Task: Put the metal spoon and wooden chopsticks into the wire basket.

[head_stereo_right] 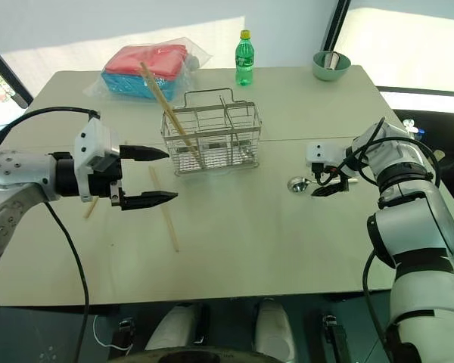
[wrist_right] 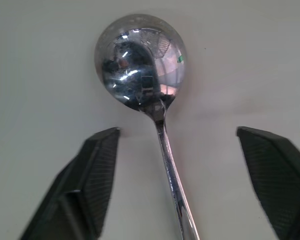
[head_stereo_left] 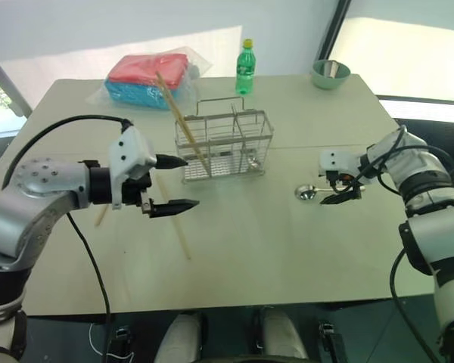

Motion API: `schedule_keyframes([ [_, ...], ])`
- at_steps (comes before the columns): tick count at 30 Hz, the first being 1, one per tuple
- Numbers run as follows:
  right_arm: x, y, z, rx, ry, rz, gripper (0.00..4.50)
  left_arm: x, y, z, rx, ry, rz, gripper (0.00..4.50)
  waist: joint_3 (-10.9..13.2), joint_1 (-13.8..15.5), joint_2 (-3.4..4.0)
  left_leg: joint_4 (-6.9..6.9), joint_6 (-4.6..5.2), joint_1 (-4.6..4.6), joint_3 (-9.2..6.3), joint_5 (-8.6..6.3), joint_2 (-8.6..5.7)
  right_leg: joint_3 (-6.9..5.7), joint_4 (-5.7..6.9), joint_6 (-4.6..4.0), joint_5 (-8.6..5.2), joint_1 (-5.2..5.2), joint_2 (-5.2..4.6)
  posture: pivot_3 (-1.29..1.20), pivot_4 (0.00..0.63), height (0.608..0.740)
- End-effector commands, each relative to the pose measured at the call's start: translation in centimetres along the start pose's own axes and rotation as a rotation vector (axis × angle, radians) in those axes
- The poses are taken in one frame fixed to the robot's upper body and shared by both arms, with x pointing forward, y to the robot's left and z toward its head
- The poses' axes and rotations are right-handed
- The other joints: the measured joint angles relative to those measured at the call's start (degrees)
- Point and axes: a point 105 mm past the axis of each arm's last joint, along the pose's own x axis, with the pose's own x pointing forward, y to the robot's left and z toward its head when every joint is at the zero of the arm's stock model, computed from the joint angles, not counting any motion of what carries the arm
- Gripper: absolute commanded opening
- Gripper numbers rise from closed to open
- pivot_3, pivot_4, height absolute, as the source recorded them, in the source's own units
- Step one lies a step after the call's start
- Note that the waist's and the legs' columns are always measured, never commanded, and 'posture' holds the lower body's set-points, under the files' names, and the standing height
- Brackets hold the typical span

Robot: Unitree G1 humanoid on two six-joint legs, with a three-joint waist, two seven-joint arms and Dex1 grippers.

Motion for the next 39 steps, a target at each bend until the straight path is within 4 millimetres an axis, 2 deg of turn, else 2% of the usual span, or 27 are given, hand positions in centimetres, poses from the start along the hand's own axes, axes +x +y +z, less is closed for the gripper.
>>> schedule_keyframes([
  [1,-0.9,-0.7,1.0,-0.005,-0.043,-0.019,2.12,-0.5,0.2,1.4,0.039,-0.031,0.028,4.5,0.0,-0.05,0.0,0.0,0.0,0.0,0.01,0.0,0.0,0.01,0.0,0.0,0.0,0.0,0.0,0.0,0.15,0.667],
  [4,-1.0,-0.5,0.9,0.001,-0.047,-0.004,0.69,-0.5,0.2,1.7,0.042,-0.039,0.031,4.5,0.0,-0.03,0.01,-0.01,0.0,0.0,0.01,0.0,0.0,0.01,0.0,0.0,0.0,-0.01,0.0,0.0,0.15,0.667],
  [5,-1.0,-0.5,0.9,0.002,-0.048,-0.001,0.06,-0.5,0.3,1.8,0.042,-0.041,0.033,4.5,0.0,-0.04,0.01,-0.01,-0.01,0.0,0.01,0.0,0.0,0.01,0.0,0.0,0.0,-0.01,0.0,0.0,0.15,0.667],
  [12,-1.4,-0.5,1.2,0.003,-0.083,0.007,0.01,-0.3,1.2,2.1,0.042,-0.055,0.039,4.5,0.0,-0.05,-0.01,0.0,-0.1,0.01,0.01,0.06,-0.01,0.02,0.0,0.0,0.01,0.01,0.02,0.0,0.15,0.667],
  [16,-3.1,-1.4,3.6,-0.018,-0.252,-0.038,0.01,-0.3,1.7,2.2,0.045,-0.066,0.05,4.5,0.01,-0.07,0.0,0.0,-0.24,0.01,0.02,0.14,-0.01,0.02,0.01,0.01,0.01,0.0,0.03,0.0,0.15,0.667],
  [17,-3.9,-1.7,4.7,-0.018,-0.322,-0.044,0.01,-0.4,1.9,2.3,0.044,-0.073,0.058,4.5,0.01,-0.11,0.0,0.0,-0.24,0.01,0.02,0.14,0.0,0.02,0.01,0.01,0.01,0.01,0.03,0.0,0.15,0.667],
  [18,-5.6,-1.9,6.4,-0.033,-0.443,-0.046,0.01,-0.6,2.2,2.5,0.04,-0.087,0.075,4.5,0.01,-0.15,0.0,0.0,-0.25,0.01,0.03,0.14,0.01,0.02,0.0,0.01,0.02,0.01,0.03,0.0,0.15,0.667],
  [20,-8.1,-1.6,8.5,-0.072,-0.599,-0.041,0.01,-0.9,2.7,2.8,0.036,-0.105,0.098,4.5,0.12,-0.11,0.11,0.0,-0.24,0.0,0.02,0.14,0.02,0.02,0.0,0.01,0.02,0.01,0.03,0.0,0.15,0.667],
  [26,-13.2,1.9,10.9,-0.064,-0.805,-0.048,0.01,-1.3,3.6,2.9,0.042,-0.116,0.133,4.5,0.07,1.09,0.02,0.03,0.0,-0.03,-0.24,-0.01,0.05,-0.02,-0.09,0.08,0.06,0.14,0.02,0.0,0.15,0.667],
  [31,-16.5,1.6,14.7,0.025,-1.048,-0.142,0.01,-1.2,4.6,3.3,0.049,-0.141,0.158,4.5,0.11,1.07,0.09,0.06,0.13,-0.05,-0.11,-0.08,-0.05,0.04,-0.08,0.09,0.08,0.05,-0.13,0.0,0.15,0.667],
  [34,-17.2,0.1,17.1,0.086,-1.165,-0.255,0.01,-1.0,4.9,3.5,0.052,-0.156,0.161,4.5,0.07,0.47,0.04,0.05,0.1,0.01,-0.14,-0.06,0.02,0.04,-0.01,0.08,0.08,0.05,-0.07,0.0,0.15,0.667],
  [39,-15.1,-1.8,20.1,0.155,-1.209,-0.408,0.01,-0.8,4.9,3.6,0.055,-0.164,0.161,4.5,0.04,0.29,-0.02,0.03,0.05,-0.01,-0.15,-0.02,0.02,0.04,0.07,0.05,0.1,-0.02,-0.03,0.0,0.15,0.667],
])
